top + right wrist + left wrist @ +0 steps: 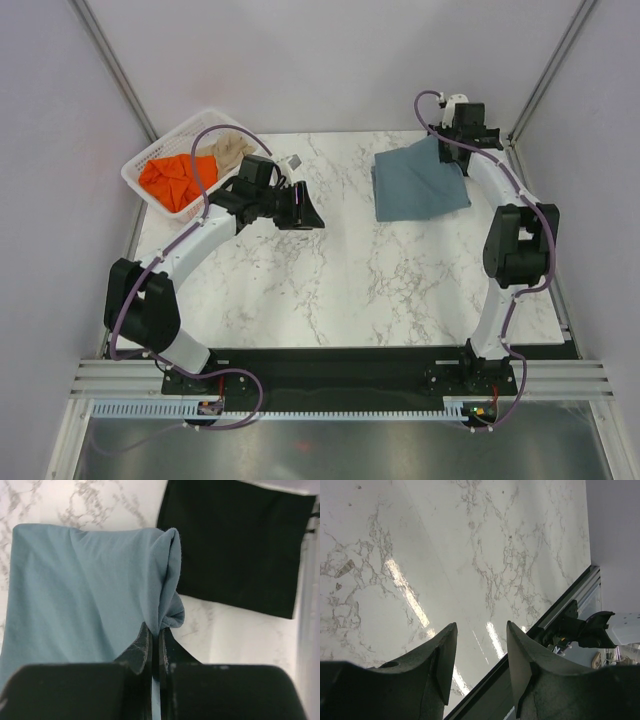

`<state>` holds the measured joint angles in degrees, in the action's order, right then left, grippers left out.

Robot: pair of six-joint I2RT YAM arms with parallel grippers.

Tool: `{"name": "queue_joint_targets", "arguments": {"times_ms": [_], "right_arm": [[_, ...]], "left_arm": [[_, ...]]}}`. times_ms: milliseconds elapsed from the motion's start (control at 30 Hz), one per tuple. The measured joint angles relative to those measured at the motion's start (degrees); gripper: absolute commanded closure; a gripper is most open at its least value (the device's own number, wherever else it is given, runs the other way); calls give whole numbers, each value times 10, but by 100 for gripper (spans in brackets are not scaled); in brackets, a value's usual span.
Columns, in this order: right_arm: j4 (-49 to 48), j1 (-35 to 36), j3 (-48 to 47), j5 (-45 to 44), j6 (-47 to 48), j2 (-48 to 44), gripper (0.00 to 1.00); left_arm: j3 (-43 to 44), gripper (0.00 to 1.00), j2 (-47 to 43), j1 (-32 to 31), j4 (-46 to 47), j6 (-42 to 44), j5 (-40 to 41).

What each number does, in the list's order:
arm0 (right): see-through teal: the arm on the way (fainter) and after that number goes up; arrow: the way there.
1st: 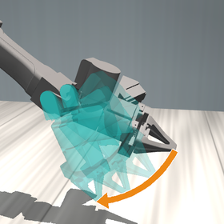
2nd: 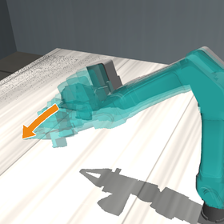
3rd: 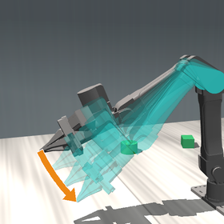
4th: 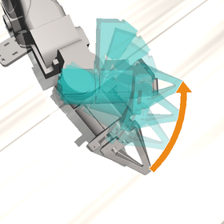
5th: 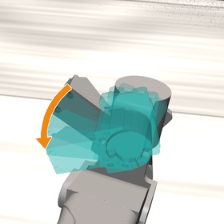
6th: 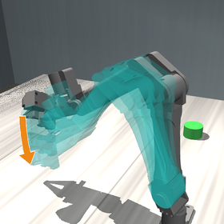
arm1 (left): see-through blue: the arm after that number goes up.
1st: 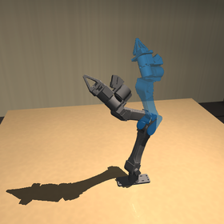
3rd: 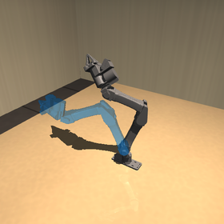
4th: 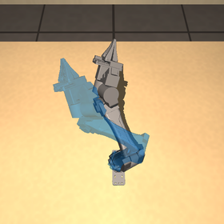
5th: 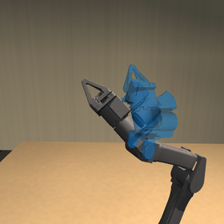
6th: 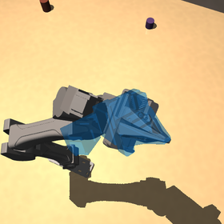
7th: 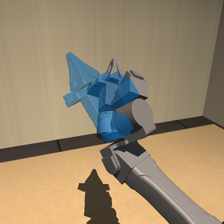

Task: Fold and stack the t-shirts
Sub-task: Neatly place the folded tshirt to the corner

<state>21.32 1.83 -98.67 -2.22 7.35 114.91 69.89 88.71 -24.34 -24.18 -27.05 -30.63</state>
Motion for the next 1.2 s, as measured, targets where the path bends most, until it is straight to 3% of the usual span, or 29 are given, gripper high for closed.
{"name": "queue_joint_targets", "arguments": {"times_ms": [433,1133,1200], "right_arm": [[-50,-58,-102,-43,64,26,100],[-167,-132,-174,3,14,136,100],[-185,-139,-199,2,3,167,93]], "left_arm": [[0,49,4,1,-2,10,-12],[0,48,24,1,-9,12,-15],[0,48,28,1,-10,12,-16]]}}
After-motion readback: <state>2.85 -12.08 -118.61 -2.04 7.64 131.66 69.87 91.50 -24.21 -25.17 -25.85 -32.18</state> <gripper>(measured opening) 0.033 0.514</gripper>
